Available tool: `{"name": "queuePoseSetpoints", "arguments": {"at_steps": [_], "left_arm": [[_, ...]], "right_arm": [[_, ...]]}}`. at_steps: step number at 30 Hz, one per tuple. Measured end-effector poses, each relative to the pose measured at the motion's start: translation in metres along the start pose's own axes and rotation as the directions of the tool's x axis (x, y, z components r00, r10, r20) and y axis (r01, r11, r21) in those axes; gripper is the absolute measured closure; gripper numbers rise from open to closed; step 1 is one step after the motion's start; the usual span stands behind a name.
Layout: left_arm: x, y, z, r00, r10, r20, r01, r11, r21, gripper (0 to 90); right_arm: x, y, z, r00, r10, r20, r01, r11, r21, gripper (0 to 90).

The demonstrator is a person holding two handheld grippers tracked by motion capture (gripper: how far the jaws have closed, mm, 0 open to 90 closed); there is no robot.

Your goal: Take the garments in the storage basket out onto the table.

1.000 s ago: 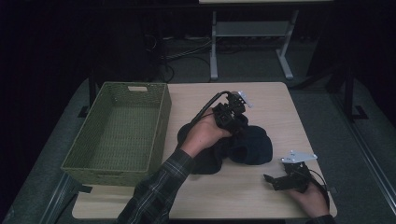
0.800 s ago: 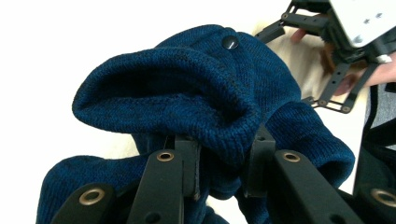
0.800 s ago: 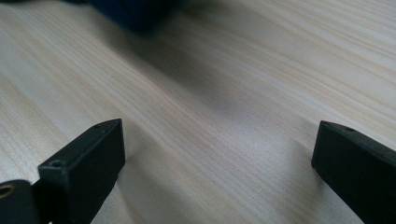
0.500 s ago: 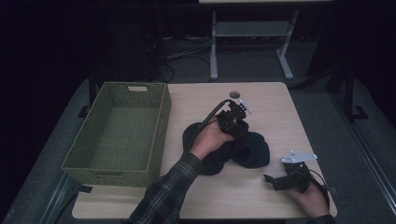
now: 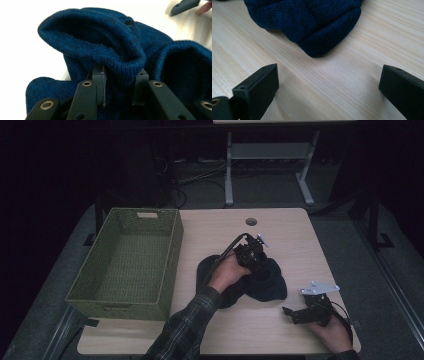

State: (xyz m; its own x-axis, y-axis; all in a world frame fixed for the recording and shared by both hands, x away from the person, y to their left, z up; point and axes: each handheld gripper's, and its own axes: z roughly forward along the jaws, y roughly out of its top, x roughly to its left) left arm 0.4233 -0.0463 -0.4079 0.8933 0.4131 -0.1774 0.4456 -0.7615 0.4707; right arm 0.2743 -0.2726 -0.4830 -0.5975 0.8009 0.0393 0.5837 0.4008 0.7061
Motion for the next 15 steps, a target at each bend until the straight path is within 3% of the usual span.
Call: {"name": "queuePoseSetpoints", "arguments": {"at_steps": [4,6,11,13,15], "left_arm": [[0.005,-0.003,0.003,1.0000,-0.008,0.004,0.008,1.0000,0.001,69.3],[0.006,-0.003,0.002,0.9996,-0.026,0.009,0.027,0.9995,-0.017,64.1],[0.009,-0.004,-0.016,0.9996,-0.027,0.011,0.027,0.9985,-0.047,44.4],[0.010,-0.005,-0.026,0.9991,-0.034,0.026,0.036,0.9973,-0.065,38.5],[0.008,-0.007,-0.036,0.9995,-0.027,0.015,0.028,0.9961,-0.084,36.6]], "right_arm": [[0.000,0.000,0.000,1.0000,-0.002,0.003,0.002,1.000,0.001,2.4],[0.000,0.000,0.000,1.0000,-0.002,0.003,0.002,1.000,0.001,2.5],[0.000,0.000,0.000,1.0000,0.003,0.001,-0.003,1.000,0.002,2.4],[0.000,0.000,0.000,1.0000,0.003,0.002,-0.003,1.000,0.000,2.4],[0.000,0.000,0.000,1.0000,0.003,0.001,-0.003,1.000,0.002,2.4]]}}
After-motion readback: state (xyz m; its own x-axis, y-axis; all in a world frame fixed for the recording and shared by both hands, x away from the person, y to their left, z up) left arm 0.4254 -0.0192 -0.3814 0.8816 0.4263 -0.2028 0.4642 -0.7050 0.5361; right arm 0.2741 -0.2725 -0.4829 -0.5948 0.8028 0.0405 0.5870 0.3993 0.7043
